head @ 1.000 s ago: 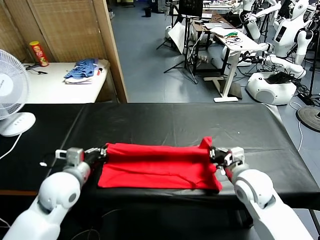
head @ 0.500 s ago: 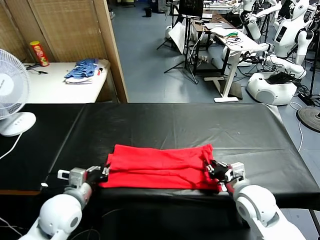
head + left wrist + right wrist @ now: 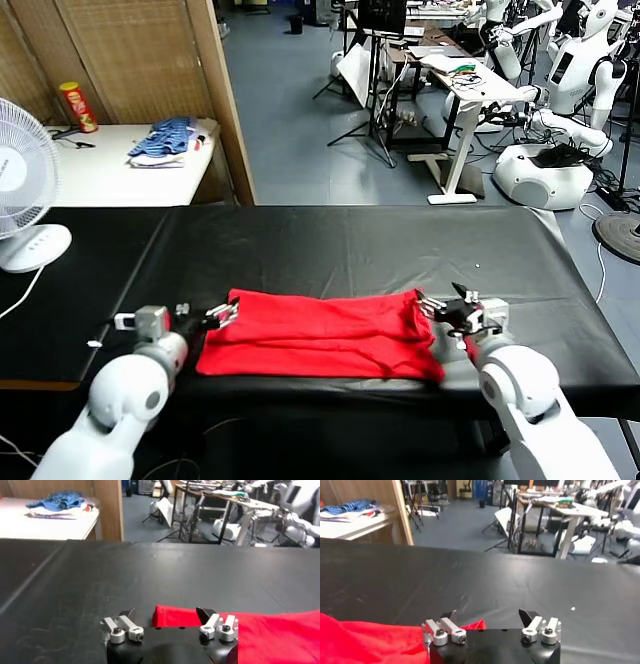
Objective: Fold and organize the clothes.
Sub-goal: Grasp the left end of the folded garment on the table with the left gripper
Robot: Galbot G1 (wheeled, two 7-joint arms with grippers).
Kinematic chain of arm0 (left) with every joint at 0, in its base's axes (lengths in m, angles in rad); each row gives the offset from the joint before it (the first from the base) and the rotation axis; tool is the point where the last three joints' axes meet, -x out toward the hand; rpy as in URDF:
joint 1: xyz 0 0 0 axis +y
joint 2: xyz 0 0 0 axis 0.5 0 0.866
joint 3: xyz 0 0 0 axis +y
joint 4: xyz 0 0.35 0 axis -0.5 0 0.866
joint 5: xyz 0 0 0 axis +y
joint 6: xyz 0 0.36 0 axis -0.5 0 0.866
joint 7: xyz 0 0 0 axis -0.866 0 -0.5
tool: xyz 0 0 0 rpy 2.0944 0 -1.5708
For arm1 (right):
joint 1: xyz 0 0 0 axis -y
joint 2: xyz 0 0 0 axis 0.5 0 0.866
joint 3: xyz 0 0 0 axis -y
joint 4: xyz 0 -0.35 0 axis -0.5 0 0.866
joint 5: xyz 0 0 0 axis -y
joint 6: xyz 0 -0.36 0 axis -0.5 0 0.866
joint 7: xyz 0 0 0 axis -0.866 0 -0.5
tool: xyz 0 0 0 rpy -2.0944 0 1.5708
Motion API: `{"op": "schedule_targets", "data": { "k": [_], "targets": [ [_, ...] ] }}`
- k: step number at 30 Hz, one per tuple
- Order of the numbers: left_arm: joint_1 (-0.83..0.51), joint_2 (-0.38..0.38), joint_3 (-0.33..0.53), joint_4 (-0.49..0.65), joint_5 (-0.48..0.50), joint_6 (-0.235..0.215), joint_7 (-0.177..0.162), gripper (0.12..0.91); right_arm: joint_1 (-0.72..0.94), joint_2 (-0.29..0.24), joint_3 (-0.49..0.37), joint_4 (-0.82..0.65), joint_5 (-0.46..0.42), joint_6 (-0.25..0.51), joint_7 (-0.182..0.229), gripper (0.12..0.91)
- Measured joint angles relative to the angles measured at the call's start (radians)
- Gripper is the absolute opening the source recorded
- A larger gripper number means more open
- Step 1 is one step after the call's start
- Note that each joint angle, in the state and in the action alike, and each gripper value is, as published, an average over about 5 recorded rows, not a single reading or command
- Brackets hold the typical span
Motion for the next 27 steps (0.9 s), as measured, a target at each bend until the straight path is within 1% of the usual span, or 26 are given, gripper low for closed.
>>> {"op": "schedule_targets", "data": {
  "k": [2,4,5,7,8,9,10,11,12,14,15,16,18,19,22,23,25,26,27],
  "targets": [
    [-0.023,-0.009,0.007,0.036,-0.009,0.004,0.004,0.798,0.012,0.016,-0.008,-0.028,-0.006,0.001,0.001,0.73],
    [-0.042,-0.017,0.013,0.07,-0.014,0.007,0.01,0.782,0.018,0.03,-0.013,-0.048,-0.012,0.004,0.0,0.64],
    [-0.049,-0.019,0.015,0.085,-0.014,0.007,0.013,0.757,0.019,0.036,-0.014,-0.056,-0.015,0.005,0.0,0.6],
    [-0.057,-0.023,0.018,0.11,-0.01,0.006,0.021,0.675,0.019,0.046,-0.016,-0.065,-0.019,0.009,-0.001,0.522],
    [-0.06,-0.024,0.018,0.121,-0.006,0.005,0.025,0.625,0.019,0.05,-0.017,-0.069,-0.022,0.012,0.0,0.493],
    [-0.061,-0.025,0.019,0.13,-0.001,0.004,0.028,0.559,0.018,0.054,-0.017,-0.072,-0.025,0.015,0.003,0.462],
    [-0.062,-0.026,0.019,0.137,0.005,0.002,0.031,0.508,0.017,0.058,-0.017,-0.074,-0.031,0.02,0.008,0.415],
    [-0.061,-0.026,0.018,0.143,0.012,-0.002,0.033,0.458,0.015,0.062,-0.017,-0.076,-0.037,0.027,0.015,0.375],
    [-0.059,-0.027,0.017,0.146,0.019,-0.006,0.033,0.391,0.013,0.065,-0.018,-0.077,-0.044,0.036,0.024,0.328],
    [-0.054,-0.028,0.015,0.147,0.038,-0.021,0.034,0.29,0.007,0.072,-0.02,-0.078,-0.061,0.057,0.048,0.222],
    [-0.051,-0.028,0.014,0.147,0.052,-0.031,0.037,0.229,0.003,0.076,-0.021,-0.078,-0.068,0.069,0.059,0.19],
    [-0.048,-0.028,0.013,0.145,0.071,-0.043,0.041,0.185,-0.001,0.08,-0.022,-0.078,-0.075,0.081,0.069,0.158],
    [-0.039,-0.028,0.013,0.14,0.127,-0.073,0.052,0.133,-0.011,0.087,-0.024,-0.076,-0.082,0.102,0.08,0.144],
    [-0.034,-0.028,0.013,0.136,0.159,-0.087,0.057,0.124,-0.016,0.09,-0.024,-0.074,-0.083,0.109,0.079,0.143],
    [-0.022,-0.028,0.014,0.126,0.245,-0.117,0.073,0.126,-0.032,0.091,-0.02,-0.067,-0.086,0.119,0.055,0.171],
    [-0.02,-0.028,0.015,0.124,0.263,-0.123,0.079,0.126,-0.037,0.089,-0.016,-0.062,-0.086,0.121,0.042,0.2],
    [-0.019,-0.028,0.016,0.122,0.284,-0.134,0.091,0.132,-0.05,0.082,-0.007,-0.051,-0.087,0.125,0.017,0.291],
    [-0.02,-0.028,0.015,0.121,0.288,-0.14,0.097,0.15,-0.057,0.077,-0.002,-0.043,-0.088,0.126,0.007,0.341],
    [-0.021,-0.028,0.015,0.121,0.29,-0.146,0.102,0.185,-0.064,0.073,0.003,-0.035,-0.088,0.127,0.0,0.408]
  ]
}}
